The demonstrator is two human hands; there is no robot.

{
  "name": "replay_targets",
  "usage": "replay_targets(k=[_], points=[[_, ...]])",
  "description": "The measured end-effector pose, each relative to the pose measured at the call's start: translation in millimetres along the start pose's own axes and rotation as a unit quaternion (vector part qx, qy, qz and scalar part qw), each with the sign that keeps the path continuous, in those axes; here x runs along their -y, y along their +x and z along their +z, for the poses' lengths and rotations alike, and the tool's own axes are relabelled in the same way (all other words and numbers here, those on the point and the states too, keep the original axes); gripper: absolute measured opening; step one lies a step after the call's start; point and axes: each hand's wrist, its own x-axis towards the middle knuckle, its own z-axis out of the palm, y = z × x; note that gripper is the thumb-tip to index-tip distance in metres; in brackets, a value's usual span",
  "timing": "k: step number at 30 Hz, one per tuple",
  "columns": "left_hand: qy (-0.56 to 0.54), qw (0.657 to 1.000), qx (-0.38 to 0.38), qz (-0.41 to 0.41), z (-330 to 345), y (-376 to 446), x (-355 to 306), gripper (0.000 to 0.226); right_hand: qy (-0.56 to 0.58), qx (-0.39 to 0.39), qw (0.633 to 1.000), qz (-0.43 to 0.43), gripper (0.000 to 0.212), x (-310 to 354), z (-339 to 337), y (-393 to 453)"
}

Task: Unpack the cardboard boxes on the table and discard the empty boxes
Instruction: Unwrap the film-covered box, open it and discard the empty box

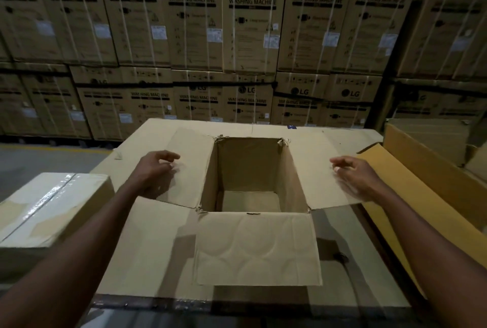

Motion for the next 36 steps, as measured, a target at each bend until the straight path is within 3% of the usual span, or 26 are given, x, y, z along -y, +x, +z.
replay_targets(k=[7,11,14,20,26,36], points=[[0.097,0.992,0.063,0.052,-10,14,-72,0.04,-0.125,0.046,0.988,-0.071,0.034,79,-1,20],[0.173,0.976,0.111,0.067,6,24,-95,0.04,-0.168,0.098,0.979,-0.056,0.04,109,22,26],[0.198,0.971,0.102,0.082,13,29,-105,0.037,-0.215,0.126,0.968,-0.034,0.043,125,37,29],[0.217,0.972,0.061,0.069,22,30,-105,0.024,-0.301,0.051,0.952,-0.007,0.031,126,59,31],[0.196,0.979,0.015,0.06,18,28,-100,0.024,-0.271,0.03,0.962,0.002,0.026,116,38,25],[0.167,0.976,0.038,0.138,24,28,-139,0.016,-0.254,-0.015,0.967,0.002,0.021,102,-8,-18]])
